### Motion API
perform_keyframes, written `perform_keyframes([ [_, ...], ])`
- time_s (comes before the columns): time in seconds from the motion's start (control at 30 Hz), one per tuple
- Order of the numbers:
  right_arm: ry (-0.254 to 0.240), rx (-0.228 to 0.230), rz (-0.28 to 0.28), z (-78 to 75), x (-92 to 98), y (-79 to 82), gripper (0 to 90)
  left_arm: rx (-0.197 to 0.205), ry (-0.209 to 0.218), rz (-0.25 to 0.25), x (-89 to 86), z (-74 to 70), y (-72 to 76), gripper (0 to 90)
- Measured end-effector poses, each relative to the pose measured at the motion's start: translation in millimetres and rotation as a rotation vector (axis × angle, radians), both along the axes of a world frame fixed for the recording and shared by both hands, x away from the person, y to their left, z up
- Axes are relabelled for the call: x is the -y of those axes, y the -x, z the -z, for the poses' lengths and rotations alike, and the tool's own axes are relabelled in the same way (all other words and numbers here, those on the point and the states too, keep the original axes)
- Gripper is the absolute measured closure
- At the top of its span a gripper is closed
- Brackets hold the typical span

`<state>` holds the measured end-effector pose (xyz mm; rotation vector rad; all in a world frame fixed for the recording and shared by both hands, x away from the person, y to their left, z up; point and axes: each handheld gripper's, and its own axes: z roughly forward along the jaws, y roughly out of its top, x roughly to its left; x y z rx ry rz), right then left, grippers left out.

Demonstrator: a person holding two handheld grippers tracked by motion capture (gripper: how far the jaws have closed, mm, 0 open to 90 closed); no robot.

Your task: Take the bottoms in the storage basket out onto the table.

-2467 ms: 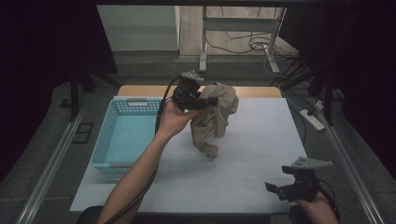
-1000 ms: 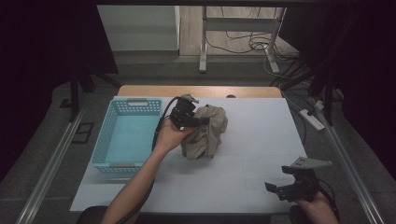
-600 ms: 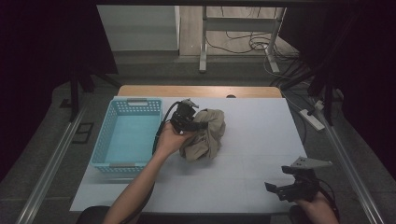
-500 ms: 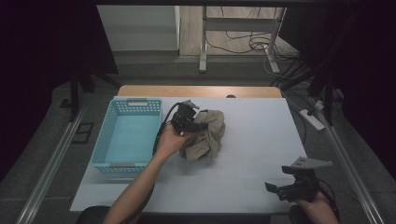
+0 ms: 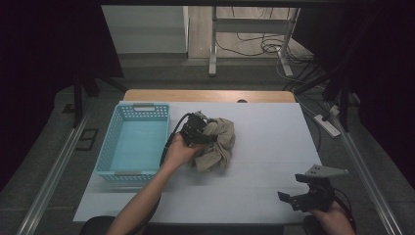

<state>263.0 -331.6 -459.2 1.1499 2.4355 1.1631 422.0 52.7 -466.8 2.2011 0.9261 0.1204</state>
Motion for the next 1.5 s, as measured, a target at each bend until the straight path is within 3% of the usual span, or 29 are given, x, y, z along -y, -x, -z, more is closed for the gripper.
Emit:
perform_keyframes([
  [0.33,-0.002,0.000,-0.002,0.0,-0.2,0.4,1.0,-0.022,-0.034,0.015,1.3,15.0,0.5,63.4],
  [0.8,0.003,-0.002,-0.012,0.3,-0.9,0.2,1.0,-0.043,-0.131,0.017,10.8,29.9,1.7,52.4],
  [1.07,0.004,-0.004,-0.016,0.2,-1.1,0.2,1.0,-0.051,-0.122,0.008,13.3,35.7,1.8,44.6],
  [1.5,0.001,-0.004,-0.017,0.1,-0.8,0.3,1.0,-0.051,-0.109,0.015,13.0,33.3,2.2,29.9],
])
